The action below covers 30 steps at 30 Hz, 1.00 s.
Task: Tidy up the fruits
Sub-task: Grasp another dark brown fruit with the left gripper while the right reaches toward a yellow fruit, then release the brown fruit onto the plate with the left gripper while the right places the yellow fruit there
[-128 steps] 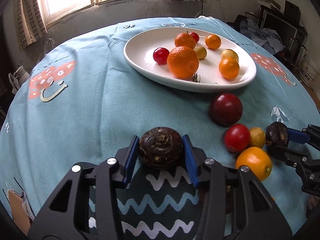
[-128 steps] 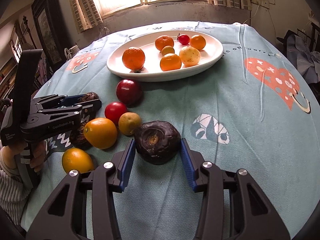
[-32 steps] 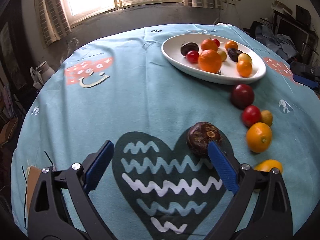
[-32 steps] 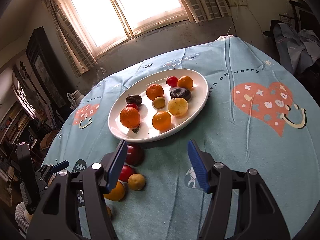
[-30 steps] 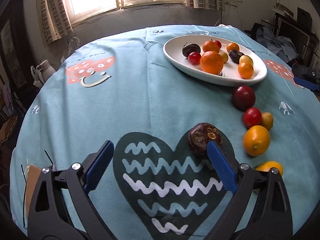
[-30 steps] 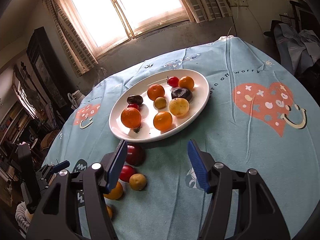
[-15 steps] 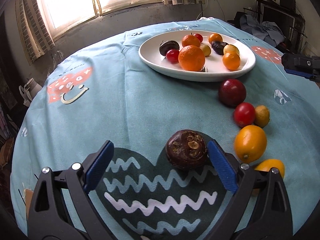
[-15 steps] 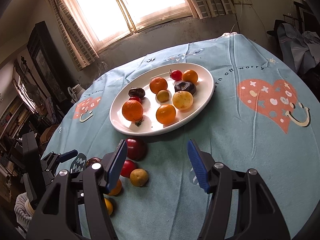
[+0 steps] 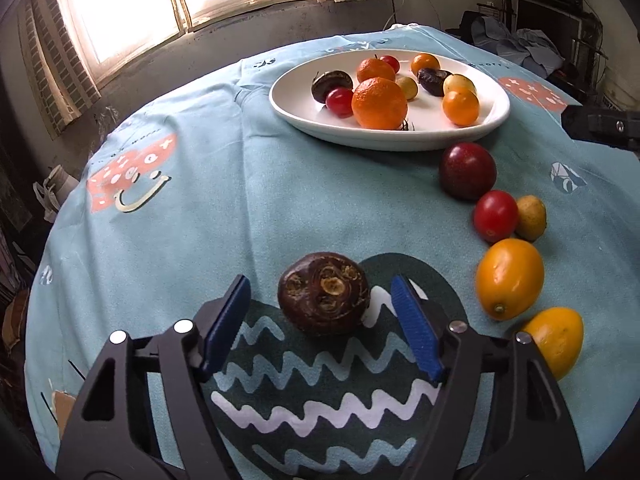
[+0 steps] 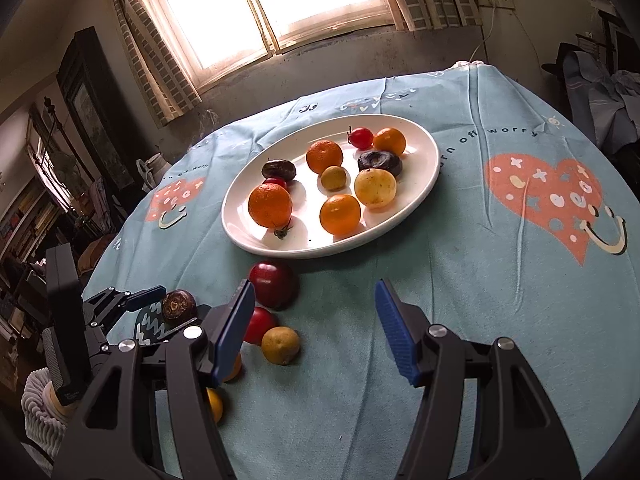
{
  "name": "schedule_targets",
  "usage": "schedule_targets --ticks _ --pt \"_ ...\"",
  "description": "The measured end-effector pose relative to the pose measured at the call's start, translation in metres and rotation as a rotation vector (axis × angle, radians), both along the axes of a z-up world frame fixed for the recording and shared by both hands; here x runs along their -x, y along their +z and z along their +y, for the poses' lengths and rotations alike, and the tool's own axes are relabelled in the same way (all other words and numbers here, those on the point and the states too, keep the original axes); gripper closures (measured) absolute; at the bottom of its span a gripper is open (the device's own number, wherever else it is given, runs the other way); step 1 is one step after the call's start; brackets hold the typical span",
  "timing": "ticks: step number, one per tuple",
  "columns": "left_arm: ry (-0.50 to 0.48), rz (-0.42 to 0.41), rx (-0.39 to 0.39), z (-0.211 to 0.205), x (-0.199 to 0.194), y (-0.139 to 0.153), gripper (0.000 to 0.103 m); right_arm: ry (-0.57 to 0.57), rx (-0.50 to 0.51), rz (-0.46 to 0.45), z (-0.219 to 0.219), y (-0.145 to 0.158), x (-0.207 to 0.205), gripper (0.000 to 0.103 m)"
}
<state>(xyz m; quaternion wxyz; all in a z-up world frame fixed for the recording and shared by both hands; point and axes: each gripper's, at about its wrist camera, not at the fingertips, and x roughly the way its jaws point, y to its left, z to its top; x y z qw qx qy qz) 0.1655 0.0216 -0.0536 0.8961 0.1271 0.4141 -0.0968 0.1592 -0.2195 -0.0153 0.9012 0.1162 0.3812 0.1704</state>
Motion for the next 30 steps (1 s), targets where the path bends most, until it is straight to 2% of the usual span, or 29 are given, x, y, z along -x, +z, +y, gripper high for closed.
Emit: schedule_targets --ticks 2,6,9,13,16,19,24,30 --pt "-0.001 0.008 0.027 0.0 -0.002 0.0 0.059 0.011 0.004 0.005 0.002 -0.001 0.0 0.04" --pt "0.044 0.006 0.055 0.009 -0.002 0.001 0.059 0.063 0.03 0.01 0.01 -0.006 0.004 0.04" --pt "0.099 -0.009 0.085 0.023 -0.001 0.006 0.059 0.107 0.117 0.019 0.023 -0.014 0.009 0.041" --pt "0.131 0.006 0.082 0.027 -0.004 0.003 0.059 0.167 0.194 0.033 0.04 -0.027 0.012 0.054" --pt "0.116 0.009 0.063 0.022 -0.004 0.0 0.059 0.194 0.231 0.032 0.048 -0.033 0.013 0.058" --pt "0.112 0.011 0.057 0.021 -0.004 -0.001 0.059 0.209 0.239 0.039 0.052 -0.039 0.011 0.066" --pt "0.11 0.012 0.061 0.021 -0.004 -0.001 0.059 0.225 0.181 0.055 0.049 -0.041 0.004 0.071" --pt "0.084 0.011 0.08 0.015 -0.001 0.0 0.059 0.231 0.164 0.053 0.048 -0.038 0.002 0.076"
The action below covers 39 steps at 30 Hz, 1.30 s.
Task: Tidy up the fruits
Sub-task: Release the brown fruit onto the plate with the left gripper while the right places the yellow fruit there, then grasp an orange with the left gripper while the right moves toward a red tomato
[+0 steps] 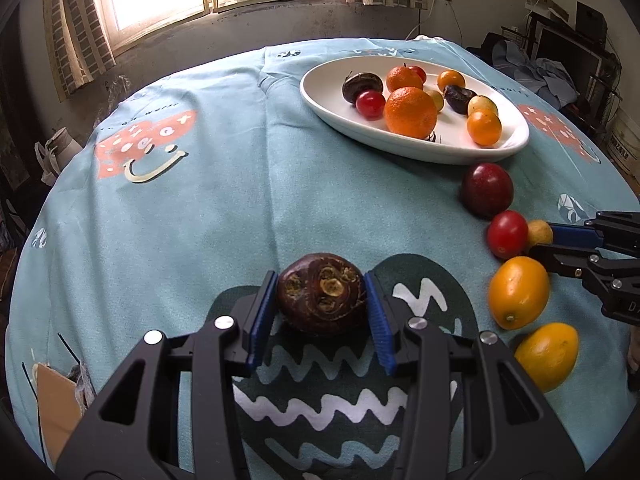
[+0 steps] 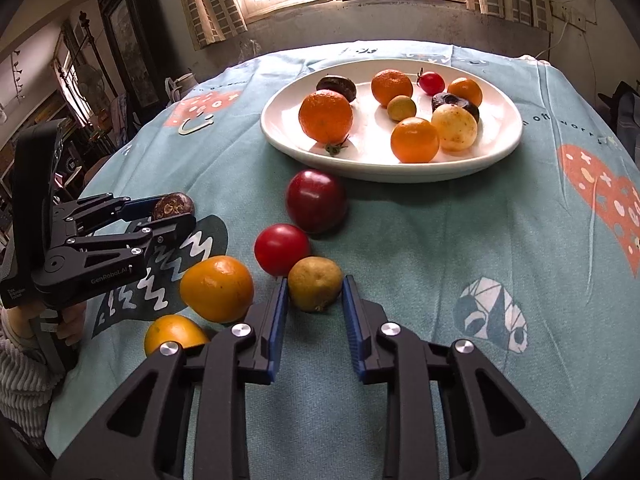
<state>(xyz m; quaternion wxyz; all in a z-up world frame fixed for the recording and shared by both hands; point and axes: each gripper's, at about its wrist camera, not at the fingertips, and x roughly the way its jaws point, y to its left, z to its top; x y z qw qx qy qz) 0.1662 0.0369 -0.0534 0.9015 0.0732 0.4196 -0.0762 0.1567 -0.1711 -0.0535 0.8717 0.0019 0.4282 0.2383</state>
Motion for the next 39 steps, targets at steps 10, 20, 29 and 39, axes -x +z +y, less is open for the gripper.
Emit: schedule_targets --ticks 10,20,29,39 --pt "0.01 -0.11 0.046 -0.024 -0.031 0.061 0.059 -0.169 -0.147 -0.205 -0.049 0.084 -0.01 0.076" --pt "0.015 -0.059 0.089 -0.051 -0.111 0.046 0.059 -0.203 -0.172 -0.095 -0.035 0.058 -0.091 0.076" --pt "-0.011 -0.094 0.104 -0.049 -0.117 0.041 0.028 -0.215 -0.183 -0.069 -0.035 0.045 -0.108 0.071" --pt "0.065 -0.121 0.053 -0.025 -0.063 0.045 0.015 -0.247 -0.268 -0.21 -0.059 0.085 -0.03 0.033"
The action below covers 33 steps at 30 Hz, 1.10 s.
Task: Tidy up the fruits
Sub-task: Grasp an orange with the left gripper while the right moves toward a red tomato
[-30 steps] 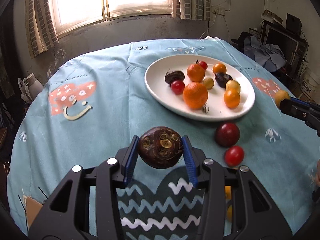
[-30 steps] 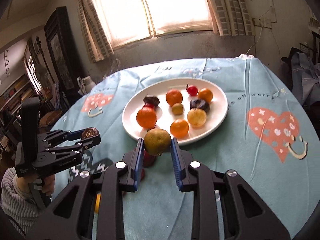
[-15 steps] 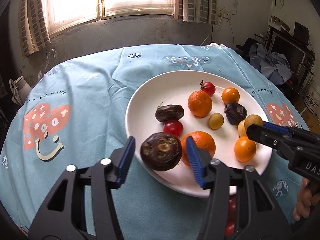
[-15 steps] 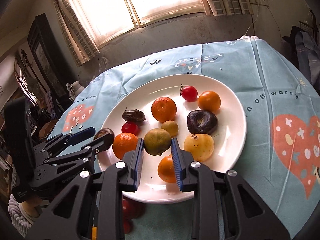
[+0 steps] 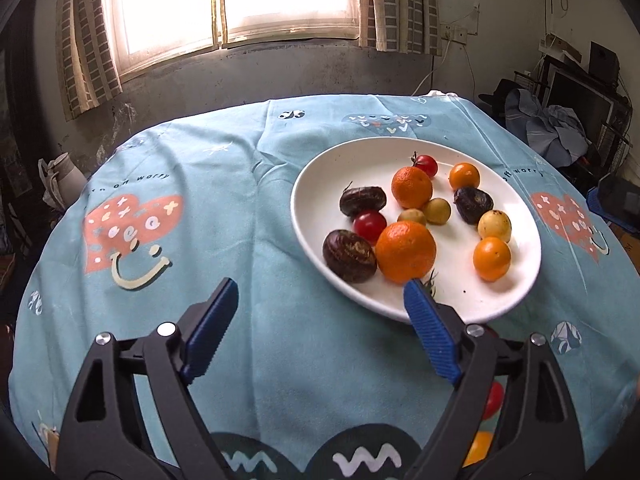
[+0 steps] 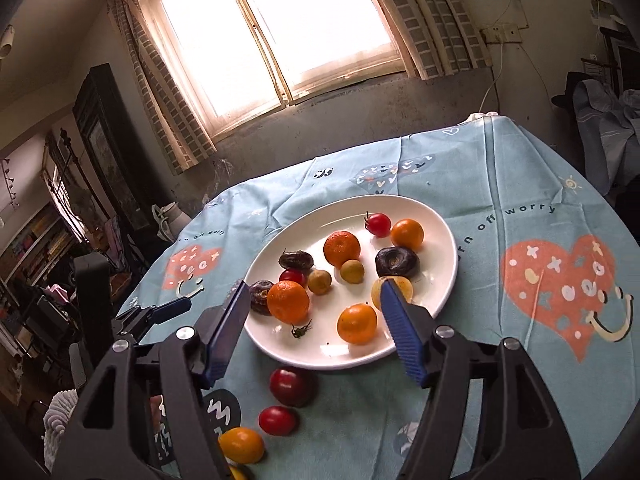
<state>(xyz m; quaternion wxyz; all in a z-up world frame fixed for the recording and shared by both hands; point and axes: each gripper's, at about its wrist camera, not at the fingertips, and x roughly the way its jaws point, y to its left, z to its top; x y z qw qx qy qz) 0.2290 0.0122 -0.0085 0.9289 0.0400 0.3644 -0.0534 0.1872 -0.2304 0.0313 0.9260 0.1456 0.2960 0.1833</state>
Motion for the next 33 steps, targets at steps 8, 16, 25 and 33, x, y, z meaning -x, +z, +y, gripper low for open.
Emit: schedule_targets --ticks 8,16,25,33 --pt "-0.013 0.003 -0.009 0.009 0.085 -0.017 0.011 -0.035 -0.062 0.122 -0.019 -0.035 0.035 0.027" --pt "-0.158 -0.006 0.023 -0.018 0.098 -0.015 0.008 -0.062 -0.082 0.151 -0.025 -0.039 0.032 0.027" --pt "-0.093 0.021 -0.045 -0.014 0.086 -0.021 0.003 -0.061 -0.078 0.162 -0.024 -0.039 0.031 0.027" --pt "0.067 -0.008 0.083 0.035 0.081 -0.008 0.004 -0.053 -0.079 0.163 -0.023 -0.04 0.031 0.027"
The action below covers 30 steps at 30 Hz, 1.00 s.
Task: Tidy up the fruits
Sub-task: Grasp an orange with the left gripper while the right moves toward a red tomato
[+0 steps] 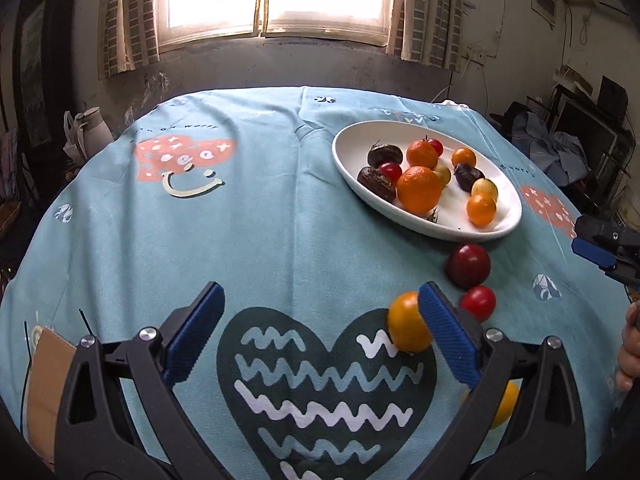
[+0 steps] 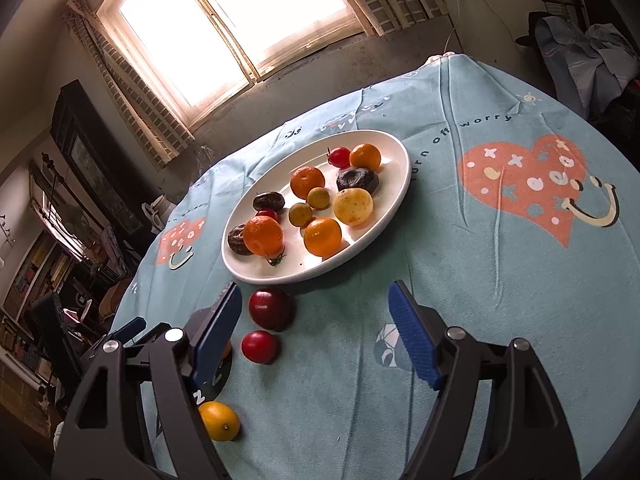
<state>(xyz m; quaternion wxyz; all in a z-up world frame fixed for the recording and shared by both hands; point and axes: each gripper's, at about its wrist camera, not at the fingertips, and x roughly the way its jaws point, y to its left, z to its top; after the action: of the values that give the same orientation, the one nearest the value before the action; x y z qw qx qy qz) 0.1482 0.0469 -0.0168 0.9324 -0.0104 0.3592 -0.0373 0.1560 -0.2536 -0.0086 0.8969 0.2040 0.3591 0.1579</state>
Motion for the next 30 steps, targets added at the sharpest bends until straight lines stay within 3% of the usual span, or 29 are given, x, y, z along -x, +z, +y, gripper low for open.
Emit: schedule_targets --ticks 5,8,12,15,17,19,26,30 --pt "-0.066 -0.006 -0.188 -0.035 -0.004 -0.015 0.005 -0.005 0.007 -0.002 0.0 -0.001 -0.001 0.027" --pt "-0.091 0.011 -0.227 -0.043 -0.007 -0.023 0.006 -0.001 0.014 0.0 0.002 -0.002 -0.001 0.027" --pt "-0.108 0.038 -0.209 -0.043 -0.012 -0.026 0.016 0.01 0.025 0.004 0.006 -0.003 -0.001 0.027" --pt "-0.126 0.086 -0.15 -0.039 -0.022 -0.032 0.031 0.027 0.041 0.011 0.011 -0.006 -0.002 0.027" --pt "-0.15 0.106 -0.117 -0.038 -0.026 -0.034 0.052 0.041 0.052 0.013 0.016 -0.007 -0.001 0.027" --pt "-0.175 0.118 -0.109 -0.041 -0.026 -0.037 0.065 0.076 0.069 0.016 0.024 -0.01 -0.001 0.027" --pt "-0.097 0.112 -0.098 -0.024 -0.026 -0.032 0.065 0.223 0.28 -0.004 0.08 -0.026 0.009 0.028" --pt "-0.092 0.123 -0.109 -0.026 -0.027 -0.034 0.065 0.253 0.327 0.0 0.094 -0.034 0.008 0.032"
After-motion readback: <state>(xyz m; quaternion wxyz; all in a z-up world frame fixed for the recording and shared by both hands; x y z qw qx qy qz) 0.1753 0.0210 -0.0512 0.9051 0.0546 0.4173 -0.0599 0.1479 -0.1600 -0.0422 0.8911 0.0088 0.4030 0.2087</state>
